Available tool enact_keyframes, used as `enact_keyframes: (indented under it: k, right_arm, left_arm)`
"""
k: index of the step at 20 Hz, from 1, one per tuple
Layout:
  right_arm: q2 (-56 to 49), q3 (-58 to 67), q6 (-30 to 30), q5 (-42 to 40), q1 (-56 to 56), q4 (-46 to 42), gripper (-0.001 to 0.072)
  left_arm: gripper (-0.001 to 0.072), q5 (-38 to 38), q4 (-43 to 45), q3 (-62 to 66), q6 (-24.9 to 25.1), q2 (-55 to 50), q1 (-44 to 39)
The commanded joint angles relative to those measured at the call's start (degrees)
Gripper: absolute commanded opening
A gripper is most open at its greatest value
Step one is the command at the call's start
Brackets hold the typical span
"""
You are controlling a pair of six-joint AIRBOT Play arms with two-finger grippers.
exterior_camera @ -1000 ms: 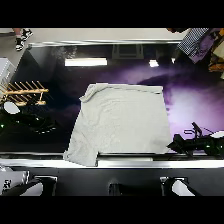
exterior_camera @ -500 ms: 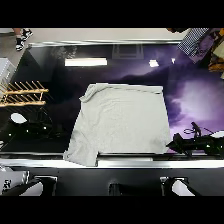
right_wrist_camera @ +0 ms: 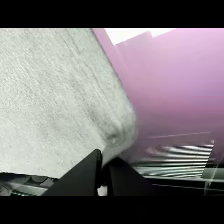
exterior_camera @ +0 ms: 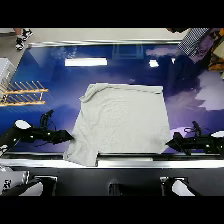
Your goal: Fold the clothes and pants, and hang the long-sleeved shirts on hangers.
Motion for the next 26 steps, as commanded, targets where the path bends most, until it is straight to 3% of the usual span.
enact_keyframes:
  k: [1,6,9,10,16,19,23,26]
  right_arm:
    - [0.0,0.1,0.0,-0.4,0.0,0.6,0.0034]
    - [0.1,0.1,0.0,-0.5,0.0,0.8,0.0034]
    - [0.1,0.1,0.0,-0.6,0.0,0.9,0.0034]
    - [0.0,0.1,-0.3,-0.6,0.0,1.3,0.0034]
    - [0.3,0.2,-9.7,-3.5,0.7,20.4,0.0032]
    - [1.1,4.8,-10.1,-9.5,10.1,23.0,0.0031]
    - [1.2,23.1,-1.9,-19.3,23.8,17.9,0.0031]
    - [2.2,44.6,5.5,-19.2,25.9,9.2,0.0031]
  left_arm:
    - [0.0468,-0.5,-1.7,-1.0,0.5,-0.9,-0.1]
    - [0.0456,-0.3,-1.8,-1.3,0.6,-1.1,-3.7]
    - [0.0273,0.2,-1.8,-1.3,0.6,-1.1,-4.5]
    - [0.0029,0.2,-1.8,-1.3,0.6,-1.1,-4.5]
    - [0.0018,1.6,-8.7,4.2,0.7,-0.9,-4.7]
    - [0.0018,1.9,-9.4,14.6,-3.1,-0.9,-5.1]
    - [0.0017,2.1,-9.0,36.5,-8.2,-0.9,-5.6]
    - [0.0018,1.3,-2.5,57.5,-13.4,-0.2,-5.6]
